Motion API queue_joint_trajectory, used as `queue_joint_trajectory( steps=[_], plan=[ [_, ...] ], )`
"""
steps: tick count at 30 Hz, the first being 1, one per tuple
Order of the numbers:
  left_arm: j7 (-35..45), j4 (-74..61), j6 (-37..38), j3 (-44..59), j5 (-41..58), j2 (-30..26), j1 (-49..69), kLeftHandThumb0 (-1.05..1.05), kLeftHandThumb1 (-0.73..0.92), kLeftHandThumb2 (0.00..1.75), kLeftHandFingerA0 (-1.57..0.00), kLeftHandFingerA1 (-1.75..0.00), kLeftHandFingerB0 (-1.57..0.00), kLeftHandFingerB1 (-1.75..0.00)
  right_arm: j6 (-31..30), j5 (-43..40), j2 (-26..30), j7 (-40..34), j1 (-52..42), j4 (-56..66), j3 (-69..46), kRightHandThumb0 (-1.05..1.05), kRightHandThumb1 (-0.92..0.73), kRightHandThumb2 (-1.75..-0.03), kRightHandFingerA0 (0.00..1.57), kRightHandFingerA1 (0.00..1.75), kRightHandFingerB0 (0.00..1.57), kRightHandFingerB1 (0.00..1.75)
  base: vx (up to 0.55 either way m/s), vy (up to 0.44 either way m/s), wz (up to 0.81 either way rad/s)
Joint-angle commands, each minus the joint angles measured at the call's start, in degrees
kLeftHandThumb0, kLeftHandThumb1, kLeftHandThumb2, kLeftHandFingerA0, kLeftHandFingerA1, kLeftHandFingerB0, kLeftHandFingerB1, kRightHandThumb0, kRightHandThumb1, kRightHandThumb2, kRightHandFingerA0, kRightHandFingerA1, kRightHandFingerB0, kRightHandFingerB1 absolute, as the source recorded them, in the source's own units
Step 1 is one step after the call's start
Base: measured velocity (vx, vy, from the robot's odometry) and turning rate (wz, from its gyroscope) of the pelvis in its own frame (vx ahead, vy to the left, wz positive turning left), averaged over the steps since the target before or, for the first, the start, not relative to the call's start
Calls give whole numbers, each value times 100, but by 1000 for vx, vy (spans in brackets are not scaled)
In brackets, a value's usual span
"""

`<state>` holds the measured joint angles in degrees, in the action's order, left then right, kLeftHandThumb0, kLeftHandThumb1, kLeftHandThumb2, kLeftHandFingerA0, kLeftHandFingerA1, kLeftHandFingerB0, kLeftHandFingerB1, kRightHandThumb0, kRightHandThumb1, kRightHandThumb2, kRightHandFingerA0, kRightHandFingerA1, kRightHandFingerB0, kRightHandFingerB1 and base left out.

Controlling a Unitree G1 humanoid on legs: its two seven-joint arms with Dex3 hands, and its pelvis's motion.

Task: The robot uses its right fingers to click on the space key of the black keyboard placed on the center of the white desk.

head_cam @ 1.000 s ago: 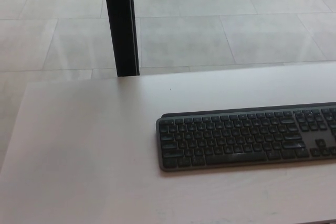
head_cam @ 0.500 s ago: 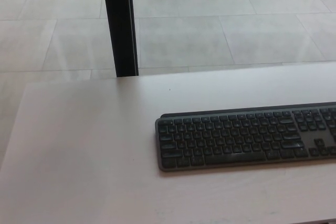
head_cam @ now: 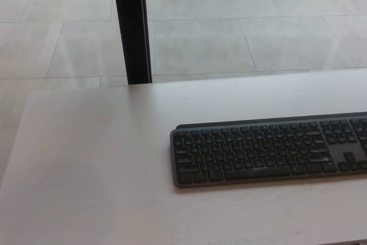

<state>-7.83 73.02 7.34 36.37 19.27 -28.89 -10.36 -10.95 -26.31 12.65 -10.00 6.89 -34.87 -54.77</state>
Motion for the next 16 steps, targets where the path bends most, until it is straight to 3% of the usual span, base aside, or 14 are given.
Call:
queue_joint_trajectory(
  steps=[1,6,9,11,13,14,16],
  plan=[
    [82,19,69,75,102,-31,61,-60,72,61,-73,-68,-62,-57,149,-214,108,-57,-14,-148,38,-57,-64,-59,66,66,51,63,0,0,0],
    [25,8,91,43,52,-28,126,-57,73,62,-75,-71,-66,-58,219,-254,85,15,-140,-152,126,-57,-64,-59,66,74,51,63,0,0,0],
    [129,10,134,-19,8,-44,37,-58,73,62,-72,-70,-65,-59,320,-144,95,-208,-7,-173,239,-55,-61,-59,72,68,64,67,0,0,0],
    [113,29,146,37,69,-17,18,-57,72,61,-74,-70,-67,-60,470,-20,93,-151,-106,-121,381,-55,-62,-59,74,68,63,67,0,0,0],
    [92,31,160,72,96,17,-2,-57,71,61,-77,-74,-67,-60,559,-133,98,209,-240,-52,448,-55,-65,-60,65,71,51,64,0,0,0],
    [158,52,191,54,71,27,25,-56,72,61,-76,-72,-64,-59,474,-75,157,-27,-192,-115,460,-58,-62,-59,67,64,51,62,0,0,0],
    [174,61,197,59,68,30,51,-56,71,61,-76,-72,-64,-58,516,-66,170,-86,-186,-173,471,-58,-62,-59,71,66,54,67,0,0,0]
  ],
)
